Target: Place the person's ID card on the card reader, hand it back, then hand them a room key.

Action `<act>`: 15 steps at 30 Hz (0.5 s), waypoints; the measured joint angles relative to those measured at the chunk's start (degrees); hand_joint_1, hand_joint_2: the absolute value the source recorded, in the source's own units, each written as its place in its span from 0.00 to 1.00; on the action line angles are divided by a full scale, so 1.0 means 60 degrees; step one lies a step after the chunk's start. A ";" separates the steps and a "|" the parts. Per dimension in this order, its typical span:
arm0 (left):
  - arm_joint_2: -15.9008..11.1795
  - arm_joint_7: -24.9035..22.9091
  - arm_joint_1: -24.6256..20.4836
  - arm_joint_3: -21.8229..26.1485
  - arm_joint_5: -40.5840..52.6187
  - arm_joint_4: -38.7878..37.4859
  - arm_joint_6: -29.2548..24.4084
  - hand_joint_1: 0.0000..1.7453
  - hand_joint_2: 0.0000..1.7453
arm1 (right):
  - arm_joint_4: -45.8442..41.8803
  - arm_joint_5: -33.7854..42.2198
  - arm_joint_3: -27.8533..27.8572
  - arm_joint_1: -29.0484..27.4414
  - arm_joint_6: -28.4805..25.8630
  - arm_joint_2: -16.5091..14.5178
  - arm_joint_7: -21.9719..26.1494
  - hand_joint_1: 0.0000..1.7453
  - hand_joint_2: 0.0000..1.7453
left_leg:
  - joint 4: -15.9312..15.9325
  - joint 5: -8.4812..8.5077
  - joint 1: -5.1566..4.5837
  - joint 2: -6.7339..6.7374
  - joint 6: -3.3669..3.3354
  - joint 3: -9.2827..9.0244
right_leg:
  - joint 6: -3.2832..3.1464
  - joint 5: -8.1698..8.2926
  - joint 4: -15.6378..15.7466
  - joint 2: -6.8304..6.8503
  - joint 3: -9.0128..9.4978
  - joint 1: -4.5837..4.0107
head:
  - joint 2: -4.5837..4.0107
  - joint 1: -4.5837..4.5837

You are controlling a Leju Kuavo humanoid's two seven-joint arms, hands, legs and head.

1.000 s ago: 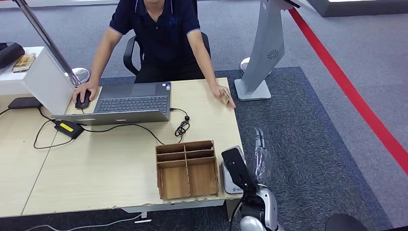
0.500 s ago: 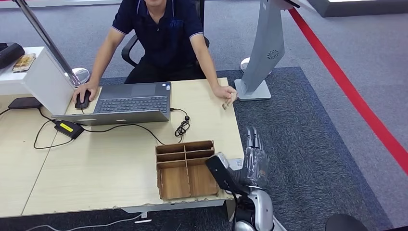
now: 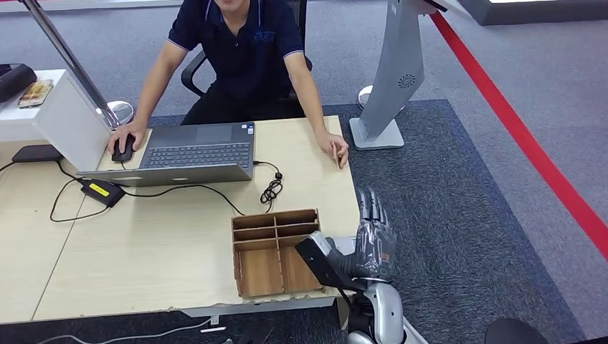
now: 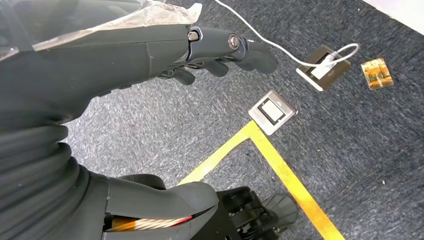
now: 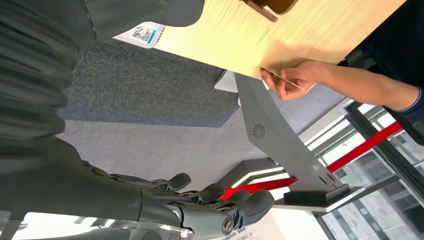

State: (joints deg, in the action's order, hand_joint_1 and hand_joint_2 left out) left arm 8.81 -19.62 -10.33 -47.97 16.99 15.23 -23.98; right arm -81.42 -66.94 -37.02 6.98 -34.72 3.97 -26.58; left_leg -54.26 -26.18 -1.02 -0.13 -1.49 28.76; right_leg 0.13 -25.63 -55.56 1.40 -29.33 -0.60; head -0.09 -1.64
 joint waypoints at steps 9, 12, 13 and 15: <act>-0.0001 -0.0097 -0.0044 -0.0048 0.0142 0.0064 0.0091 0.00 1.00 | 0.0088 0.0014 -0.0180 0.0109 0.0093 -0.0013 0.0096 0.00 1.00 | 0.0000 0.0000 0.0000 0.0000 0.0000 0.0002 | 0.0000 0.0000 0.0000 0.0000 0.0000 0.0000 | 0.0000 0.0000; -0.0005 -0.0144 -0.0077 -0.0117 0.0210 0.0076 0.0147 0.00 1.00 | 0.0142 0.0072 -0.0296 0.0157 0.0122 -0.0034 0.0203 0.00 1.00 | 0.0000 0.0000 0.0000 -0.0001 0.0000 0.0003 | 0.0000 0.0000 0.0000 0.0000 0.0000 0.0000 | 0.0000 0.0001; -0.0007 -0.0162 -0.0086 -0.0133 0.0231 0.0078 0.0169 0.00 1.00 | 0.0155 0.0096 -0.0320 0.0167 0.0134 -0.0052 0.0245 0.00 1.00 | 0.0000 0.0000 0.0000 -0.0001 0.0000 0.0003 | 0.0000 0.0000 0.0000 0.0000 0.0000 0.0000 | 0.0000 0.0001; -0.0011 -0.0209 -0.0099 -0.0151 0.0286 0.0091 0.0222 0.00 1.00 | 0.0190 0.0154 -0.0356 0.0201 0.0158 -0.0103 0.0331 0.00 1.00 | 0.0000 0.0000 0.0000 0.0000 0.0000 0.0003 | 0.0000 0.0000 0.0000 0.0000 0.0000 0.0000 | 0.0000 0.0001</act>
State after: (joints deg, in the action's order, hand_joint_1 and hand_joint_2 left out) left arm 8.74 -20.87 -10.92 -48.87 18.70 15.78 -22.64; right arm -80.28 -66.01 -39.16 8.18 -33.77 3.35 -24.59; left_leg -54.26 -26.18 -1.02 -0.13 -1.49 28.78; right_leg 0.13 -25.63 -55.56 1.40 -29.33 -0.60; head -0.09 -1.64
